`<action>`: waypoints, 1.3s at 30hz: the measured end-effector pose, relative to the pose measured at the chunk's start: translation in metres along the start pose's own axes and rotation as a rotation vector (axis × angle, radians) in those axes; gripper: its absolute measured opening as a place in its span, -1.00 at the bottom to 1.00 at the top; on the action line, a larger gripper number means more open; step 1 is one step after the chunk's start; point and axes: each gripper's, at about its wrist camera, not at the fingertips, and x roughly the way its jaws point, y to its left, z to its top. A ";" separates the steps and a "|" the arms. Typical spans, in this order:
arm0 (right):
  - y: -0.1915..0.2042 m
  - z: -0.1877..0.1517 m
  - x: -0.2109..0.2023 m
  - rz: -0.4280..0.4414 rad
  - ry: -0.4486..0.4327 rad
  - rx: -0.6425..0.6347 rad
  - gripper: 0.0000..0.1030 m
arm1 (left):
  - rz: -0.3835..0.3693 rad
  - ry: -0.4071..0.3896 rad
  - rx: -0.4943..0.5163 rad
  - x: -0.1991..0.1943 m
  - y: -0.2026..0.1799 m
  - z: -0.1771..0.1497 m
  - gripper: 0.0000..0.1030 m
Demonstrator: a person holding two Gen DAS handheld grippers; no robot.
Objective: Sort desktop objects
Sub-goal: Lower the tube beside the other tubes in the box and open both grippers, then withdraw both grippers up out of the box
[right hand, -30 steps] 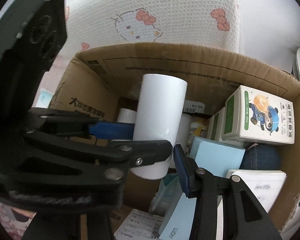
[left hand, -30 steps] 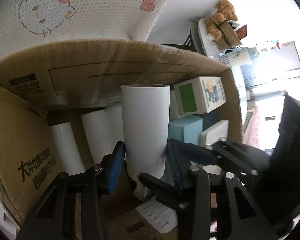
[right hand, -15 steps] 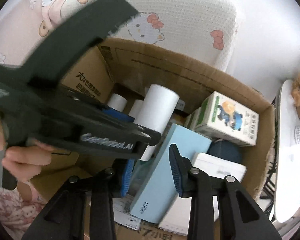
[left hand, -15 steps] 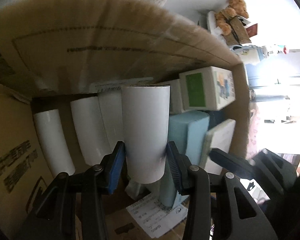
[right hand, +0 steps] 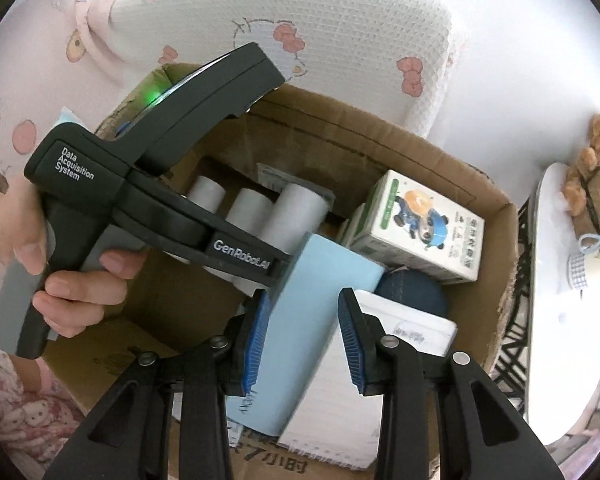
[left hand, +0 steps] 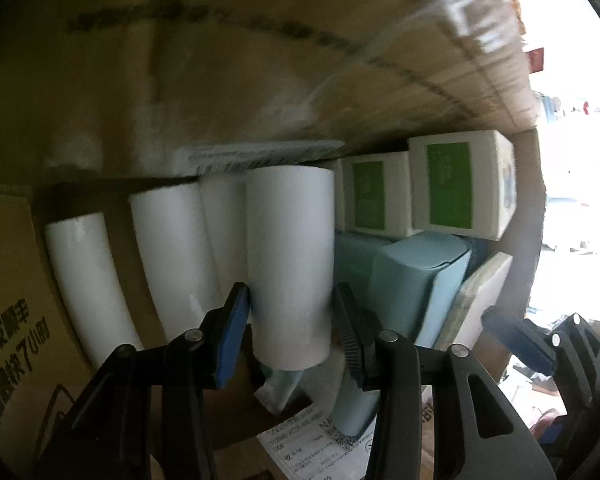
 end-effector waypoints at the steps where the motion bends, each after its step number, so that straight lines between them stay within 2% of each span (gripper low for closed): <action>1: -0.001 0.006 0.003 0.002 -0.001 -0.001 -0.37 | -0.005 0.003 -0.015 0.000 0.002 0.000 -0.09; 4: 0.002 0.012 0.005 0.016 -0.003 0.004 -0.37 | -0.047 0.006 -0.071 -0.005 0.009 0.001 -0.09; 7: -0.001 0.000 0.006 0.024 -0.001 -0.010 -0.37 | -0.039 -0.005 -0.074 -0.013 0.011 -0.001 -0.10; 8: 0.000 0.001 0.007 0.026 0.001 -0.016 -0.37 | -0.037 -0.002 -0.060 -0.014 0.010 -0.002 -0.30; 9: 0.001 0.002 0.009 0.030 0.001 -0.018 -0.37 | -0.043 0.017 -0.038 -0.012 0.008 -0.002 -0.59; 10: 0.001 0.003 0.009 0.031 0.000 -0.019 -0.37 | -0.045 0.028 -0.038 -0.010 0.008 -0.002 -0.65; 19: 0.002 0.008 0.014 0.041 0.004 -0.017 -0.37 | -0.036 -0.018 -0.084 -0.008 0.008 0.001 -0.75; 20: 0.005 0.005 0.010 0.040 0.006 -0.018 -0.37 | -0.048 -0.026 -0.090 -0.006 0.008 0.001 -0.86; 21: 0.005 0.007 0.012 0.037 0.015 -0.020 -0.37 | -0.055 -0.001 -0.094 0.001 0.008 0.002 -0.90; 27: 0.001 0.011 0.016 0.048 0.027 -0.010 -0.37 | -0.014 0.001 -0.090 0.009 0.000 0.003 -0.91; 33: 0.000 0.015 0.021 0.042 0.052 0.009 -0.36 | 0.021 -0.039 -0.076 0.009 -0.002 -0.001 -0.91; 36: 0.001 0.017 0.022 0.008 0.071 0.013 -0.37 | 0.021 -0.063 -0.106 0.010 0.004 -0.004 -0.91; 39: 0.006 0.019 0.017 -0.033 0.080 -0.009 -0.37 | 0.040 -0.055 -0.095 0.009 0.002 -0.004 -0.89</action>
